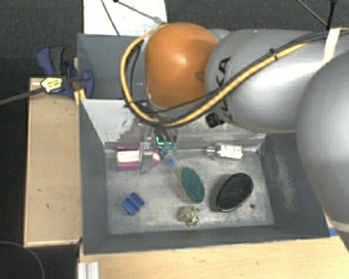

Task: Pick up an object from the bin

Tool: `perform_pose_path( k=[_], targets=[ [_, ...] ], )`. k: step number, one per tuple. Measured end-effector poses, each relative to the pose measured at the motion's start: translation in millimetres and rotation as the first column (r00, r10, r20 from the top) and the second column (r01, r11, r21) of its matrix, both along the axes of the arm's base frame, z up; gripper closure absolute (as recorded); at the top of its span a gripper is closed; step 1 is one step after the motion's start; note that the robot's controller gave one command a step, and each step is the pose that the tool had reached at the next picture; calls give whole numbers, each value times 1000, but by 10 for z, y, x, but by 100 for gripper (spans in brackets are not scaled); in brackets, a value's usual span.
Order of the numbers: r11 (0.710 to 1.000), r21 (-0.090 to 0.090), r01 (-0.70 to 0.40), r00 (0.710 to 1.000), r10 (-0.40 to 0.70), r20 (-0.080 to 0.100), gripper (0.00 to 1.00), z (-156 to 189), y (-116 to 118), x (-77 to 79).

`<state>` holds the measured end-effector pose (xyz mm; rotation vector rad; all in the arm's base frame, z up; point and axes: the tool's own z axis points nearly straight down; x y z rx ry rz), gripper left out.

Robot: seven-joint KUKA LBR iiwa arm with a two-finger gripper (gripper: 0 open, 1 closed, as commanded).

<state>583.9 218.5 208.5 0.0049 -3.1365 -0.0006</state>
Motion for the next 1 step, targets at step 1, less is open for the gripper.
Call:
perform_pose_path(
  k=[1],
  targets=[
    [985,0,-173,985,173,0,0,-1408,245,-554]
  ],
)
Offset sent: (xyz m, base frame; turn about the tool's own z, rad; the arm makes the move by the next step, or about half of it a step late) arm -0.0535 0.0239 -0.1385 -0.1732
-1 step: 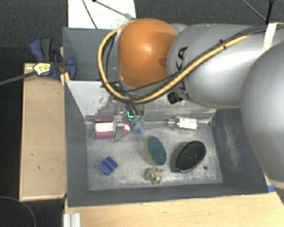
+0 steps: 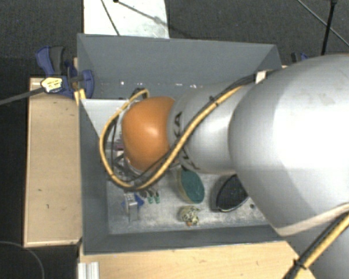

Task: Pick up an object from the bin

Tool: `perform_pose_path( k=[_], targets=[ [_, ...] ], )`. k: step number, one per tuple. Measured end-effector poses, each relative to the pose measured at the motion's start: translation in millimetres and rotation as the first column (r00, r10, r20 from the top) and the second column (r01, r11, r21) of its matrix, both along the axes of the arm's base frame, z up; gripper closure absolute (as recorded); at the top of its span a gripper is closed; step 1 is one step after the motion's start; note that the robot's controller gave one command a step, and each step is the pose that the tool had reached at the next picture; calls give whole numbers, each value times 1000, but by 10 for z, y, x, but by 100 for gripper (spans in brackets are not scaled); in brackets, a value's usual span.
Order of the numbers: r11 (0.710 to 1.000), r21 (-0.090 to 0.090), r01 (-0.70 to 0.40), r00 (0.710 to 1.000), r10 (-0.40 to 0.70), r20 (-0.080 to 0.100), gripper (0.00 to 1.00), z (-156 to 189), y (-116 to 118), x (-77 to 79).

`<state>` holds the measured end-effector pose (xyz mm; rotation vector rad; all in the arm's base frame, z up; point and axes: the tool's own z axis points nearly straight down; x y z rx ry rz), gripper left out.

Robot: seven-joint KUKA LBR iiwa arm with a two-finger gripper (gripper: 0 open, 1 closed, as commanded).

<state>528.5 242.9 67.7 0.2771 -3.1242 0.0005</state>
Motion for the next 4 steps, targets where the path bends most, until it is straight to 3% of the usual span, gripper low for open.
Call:
perform_pose_path(
  k=[1,2,3,4],
  targets=[
    [987,0,-163,987,163,4,0,24,-392,-319],
    [943,-1,-333,943,333,2,0,25,-999,-216],
    [892,0,-452,892,452,10,0,42,-532,-422],
    [896,2,-443,896,443,5,100,33,-545,-436]
  ],
)
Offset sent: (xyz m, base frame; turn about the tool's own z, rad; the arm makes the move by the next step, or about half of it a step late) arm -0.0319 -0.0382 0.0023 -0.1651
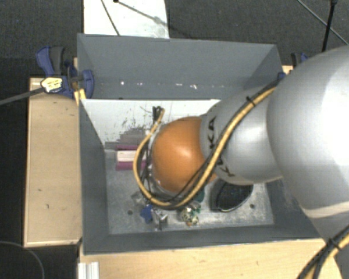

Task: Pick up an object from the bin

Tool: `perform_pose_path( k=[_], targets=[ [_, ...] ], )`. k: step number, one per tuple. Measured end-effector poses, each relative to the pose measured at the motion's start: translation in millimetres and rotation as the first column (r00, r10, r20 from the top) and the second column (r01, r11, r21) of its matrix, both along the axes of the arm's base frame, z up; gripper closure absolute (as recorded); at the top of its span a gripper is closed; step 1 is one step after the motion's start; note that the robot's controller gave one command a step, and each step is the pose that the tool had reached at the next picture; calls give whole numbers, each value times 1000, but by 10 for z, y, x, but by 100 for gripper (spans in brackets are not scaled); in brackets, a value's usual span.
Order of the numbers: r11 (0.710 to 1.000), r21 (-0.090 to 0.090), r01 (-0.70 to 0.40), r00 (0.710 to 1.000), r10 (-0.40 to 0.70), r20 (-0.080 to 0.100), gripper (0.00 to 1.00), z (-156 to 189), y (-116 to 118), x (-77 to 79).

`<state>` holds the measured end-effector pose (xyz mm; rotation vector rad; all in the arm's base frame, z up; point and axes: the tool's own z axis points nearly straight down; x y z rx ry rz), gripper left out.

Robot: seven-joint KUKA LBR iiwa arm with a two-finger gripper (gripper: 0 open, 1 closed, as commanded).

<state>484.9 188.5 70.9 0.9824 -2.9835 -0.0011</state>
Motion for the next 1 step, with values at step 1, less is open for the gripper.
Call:
perform_pose_path(
  k=[1],
  targets=[
    [999,3,38,999,-38,11,100,1100,-134,210]
  ],
)
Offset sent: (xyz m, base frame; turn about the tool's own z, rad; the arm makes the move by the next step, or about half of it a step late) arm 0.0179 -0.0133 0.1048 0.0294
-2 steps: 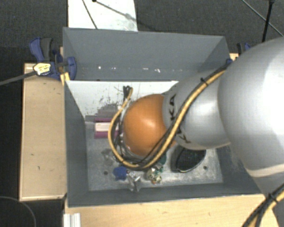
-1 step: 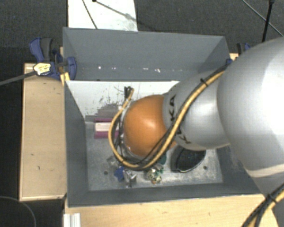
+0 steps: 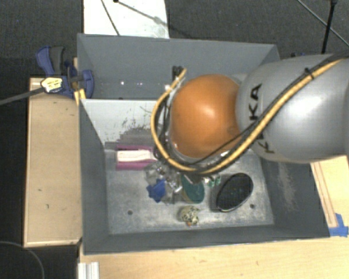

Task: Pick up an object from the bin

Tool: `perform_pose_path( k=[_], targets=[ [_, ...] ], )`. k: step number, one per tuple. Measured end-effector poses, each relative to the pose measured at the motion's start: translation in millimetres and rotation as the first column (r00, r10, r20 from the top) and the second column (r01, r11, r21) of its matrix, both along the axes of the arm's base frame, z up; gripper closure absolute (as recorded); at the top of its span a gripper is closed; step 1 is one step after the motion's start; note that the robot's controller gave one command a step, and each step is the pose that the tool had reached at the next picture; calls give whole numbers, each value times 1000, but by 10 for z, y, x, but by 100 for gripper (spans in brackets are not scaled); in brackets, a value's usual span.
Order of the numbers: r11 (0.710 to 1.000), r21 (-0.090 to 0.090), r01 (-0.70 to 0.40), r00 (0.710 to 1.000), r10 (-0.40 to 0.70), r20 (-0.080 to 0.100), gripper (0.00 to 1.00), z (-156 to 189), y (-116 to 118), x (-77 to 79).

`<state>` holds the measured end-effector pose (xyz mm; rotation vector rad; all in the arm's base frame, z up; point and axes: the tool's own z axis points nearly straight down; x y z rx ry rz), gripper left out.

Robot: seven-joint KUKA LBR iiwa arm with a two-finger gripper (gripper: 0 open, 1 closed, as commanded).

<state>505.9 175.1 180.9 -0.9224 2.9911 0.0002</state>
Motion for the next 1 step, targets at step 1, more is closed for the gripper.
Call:
perform_pose_path(
  k=[1],
  targets=[
    [1000,0,-15,1000,15,1,100,729,10,120]
  ],
)
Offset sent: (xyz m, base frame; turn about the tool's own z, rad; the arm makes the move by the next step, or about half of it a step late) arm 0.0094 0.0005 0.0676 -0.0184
